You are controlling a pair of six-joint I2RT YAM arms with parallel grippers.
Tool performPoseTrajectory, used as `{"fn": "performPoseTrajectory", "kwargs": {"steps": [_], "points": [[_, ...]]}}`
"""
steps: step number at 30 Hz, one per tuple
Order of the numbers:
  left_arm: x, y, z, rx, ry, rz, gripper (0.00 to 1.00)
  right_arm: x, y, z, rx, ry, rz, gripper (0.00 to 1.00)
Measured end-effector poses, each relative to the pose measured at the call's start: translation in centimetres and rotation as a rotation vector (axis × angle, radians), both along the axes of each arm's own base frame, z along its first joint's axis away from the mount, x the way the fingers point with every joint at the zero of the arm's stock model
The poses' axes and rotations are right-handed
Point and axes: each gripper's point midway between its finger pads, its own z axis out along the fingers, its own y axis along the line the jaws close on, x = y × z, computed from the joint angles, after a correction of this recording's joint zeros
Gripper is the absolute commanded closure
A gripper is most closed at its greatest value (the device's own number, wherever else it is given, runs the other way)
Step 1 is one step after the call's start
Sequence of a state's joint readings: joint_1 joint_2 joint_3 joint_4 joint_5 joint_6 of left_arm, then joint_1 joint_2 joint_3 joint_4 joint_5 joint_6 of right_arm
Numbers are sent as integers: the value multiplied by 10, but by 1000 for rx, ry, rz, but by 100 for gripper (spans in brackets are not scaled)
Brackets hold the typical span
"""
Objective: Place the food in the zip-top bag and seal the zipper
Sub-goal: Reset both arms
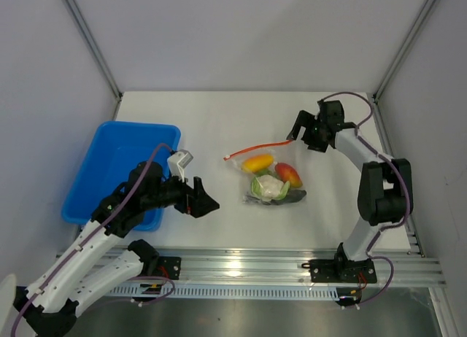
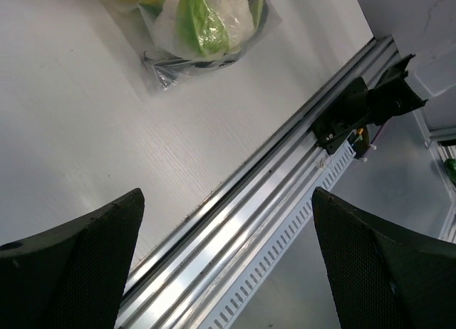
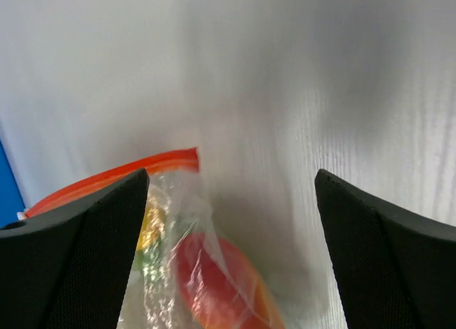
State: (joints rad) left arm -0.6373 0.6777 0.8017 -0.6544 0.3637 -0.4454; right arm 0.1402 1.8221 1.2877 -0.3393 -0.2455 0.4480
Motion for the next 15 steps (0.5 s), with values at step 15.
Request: {"fn": "performPoseTrajectory", "kwargs": {"steps": [15], "points": [[58, -10, -24, -34, 142, 179, 1, -148, -16, 77, -229, -170, -30, 1]]}}
